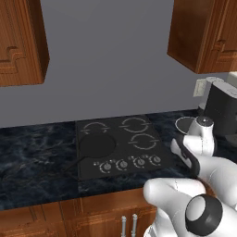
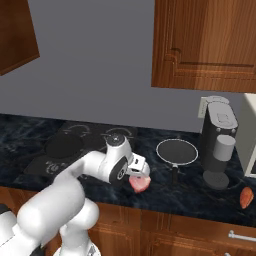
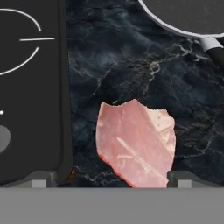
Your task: Place both pans onto different burners. Then place the sweet potato and the steak on different pans.
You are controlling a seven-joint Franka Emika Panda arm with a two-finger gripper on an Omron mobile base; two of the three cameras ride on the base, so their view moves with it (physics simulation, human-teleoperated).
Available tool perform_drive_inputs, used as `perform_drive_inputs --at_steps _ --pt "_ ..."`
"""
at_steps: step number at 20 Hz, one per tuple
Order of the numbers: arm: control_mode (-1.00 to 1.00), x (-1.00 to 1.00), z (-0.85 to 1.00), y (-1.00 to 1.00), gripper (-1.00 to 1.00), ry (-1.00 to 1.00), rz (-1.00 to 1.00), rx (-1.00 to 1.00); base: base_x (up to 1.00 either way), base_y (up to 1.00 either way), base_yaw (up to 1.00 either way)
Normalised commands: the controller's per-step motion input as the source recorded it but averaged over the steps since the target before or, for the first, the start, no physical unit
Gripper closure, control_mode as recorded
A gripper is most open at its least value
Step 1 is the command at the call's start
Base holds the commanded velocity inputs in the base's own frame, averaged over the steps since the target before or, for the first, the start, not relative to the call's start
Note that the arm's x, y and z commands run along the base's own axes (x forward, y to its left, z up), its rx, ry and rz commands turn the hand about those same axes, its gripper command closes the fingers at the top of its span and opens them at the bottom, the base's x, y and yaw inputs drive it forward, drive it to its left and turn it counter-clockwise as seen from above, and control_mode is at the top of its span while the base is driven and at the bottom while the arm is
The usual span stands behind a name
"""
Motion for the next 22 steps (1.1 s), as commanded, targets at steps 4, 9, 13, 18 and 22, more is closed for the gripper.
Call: perform_drive_inputs --at_steps 4,9,13,18,22 --pt "-1.00 0.15 -0.19 0.00 -1.00 0.02 0.00 0.00 0.00 0.00 0.00" --pt "-1.00 0.10 -0.17 0.00 -1.00 0.02 0.00 0.00 0.00 0.00 0.00" --pt "-1.00 0.06 -0.12 -0.03 -1.00 0.00 0.00 0.00 0.00 0.00 0.00" --pt "-1.00 0.07 -0.15 -0.10 -1.00 0.01 0.00 0.00 0.00 0.00 0.00" --pt "-1.00 0.09 -0.20 -0.10 -1.00 0.02 0.00 0.00 0.00 0.00 0.00"
